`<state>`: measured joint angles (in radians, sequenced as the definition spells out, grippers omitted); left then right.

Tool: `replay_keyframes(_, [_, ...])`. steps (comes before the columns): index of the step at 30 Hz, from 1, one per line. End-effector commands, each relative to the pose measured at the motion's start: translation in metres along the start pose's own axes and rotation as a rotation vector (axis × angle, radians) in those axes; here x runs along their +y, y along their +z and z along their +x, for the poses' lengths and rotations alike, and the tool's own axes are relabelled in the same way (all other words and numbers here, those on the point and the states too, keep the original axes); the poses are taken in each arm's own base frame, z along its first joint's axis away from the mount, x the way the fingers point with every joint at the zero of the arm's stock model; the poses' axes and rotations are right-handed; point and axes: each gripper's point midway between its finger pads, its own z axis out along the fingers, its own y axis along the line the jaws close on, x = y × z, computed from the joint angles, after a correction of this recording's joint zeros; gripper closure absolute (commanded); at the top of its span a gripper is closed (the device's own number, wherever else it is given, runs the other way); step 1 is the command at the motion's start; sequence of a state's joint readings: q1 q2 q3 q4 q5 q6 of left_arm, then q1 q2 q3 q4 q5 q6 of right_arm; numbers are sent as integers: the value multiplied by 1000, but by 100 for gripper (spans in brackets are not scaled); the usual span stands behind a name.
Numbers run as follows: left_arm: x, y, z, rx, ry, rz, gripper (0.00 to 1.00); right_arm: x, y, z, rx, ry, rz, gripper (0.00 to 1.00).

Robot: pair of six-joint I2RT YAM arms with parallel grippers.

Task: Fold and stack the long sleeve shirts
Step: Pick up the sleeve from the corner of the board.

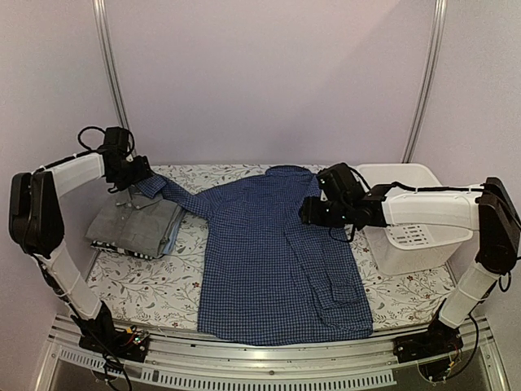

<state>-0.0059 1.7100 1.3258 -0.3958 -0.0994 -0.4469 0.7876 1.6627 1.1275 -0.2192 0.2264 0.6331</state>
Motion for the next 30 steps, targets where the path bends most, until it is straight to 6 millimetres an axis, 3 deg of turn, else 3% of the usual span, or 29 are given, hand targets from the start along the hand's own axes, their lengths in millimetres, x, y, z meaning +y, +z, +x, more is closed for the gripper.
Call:
replay_keyframes(1, [11, 4, -1, 3, -102, 47, 24, 10, -15, -13, -37, -5, -23, 38])
replay_keyframes(7, [18, 13, 5, 41, -191, 107, 24, 13, -19, -16, -44, -6, -30, 38])
replay_keyframes(14, [3, 24, 0, 65, -236, 211, 30, 14, -26, -21, -60, -4, -29, 39])
replay_keyframes(17, [-2, 31, 3, 83, -255, 252, 42, 16, -32, -24, -72, 0, -36, 39])
replay_keyframes(21, [-15, 38, 6, 121, -261, 322, 71, 21, -41, -30, -91, 1, -56, 42])
replay_keyframes(24, [-27, 31, 0, 114, -245, 386, 88, 23, -47, -33, -101, 7, -68, 44])
replay_keyframes(27, [-34, 24, -6, 100, -221, 421, 99, 25, -50, -35, -111, 12, -79, 45])
replay_keyframes(30, [-30, 26, -8, 95, -199, 400, 100, 27, -53, -36, -117, 15, -89, 46])
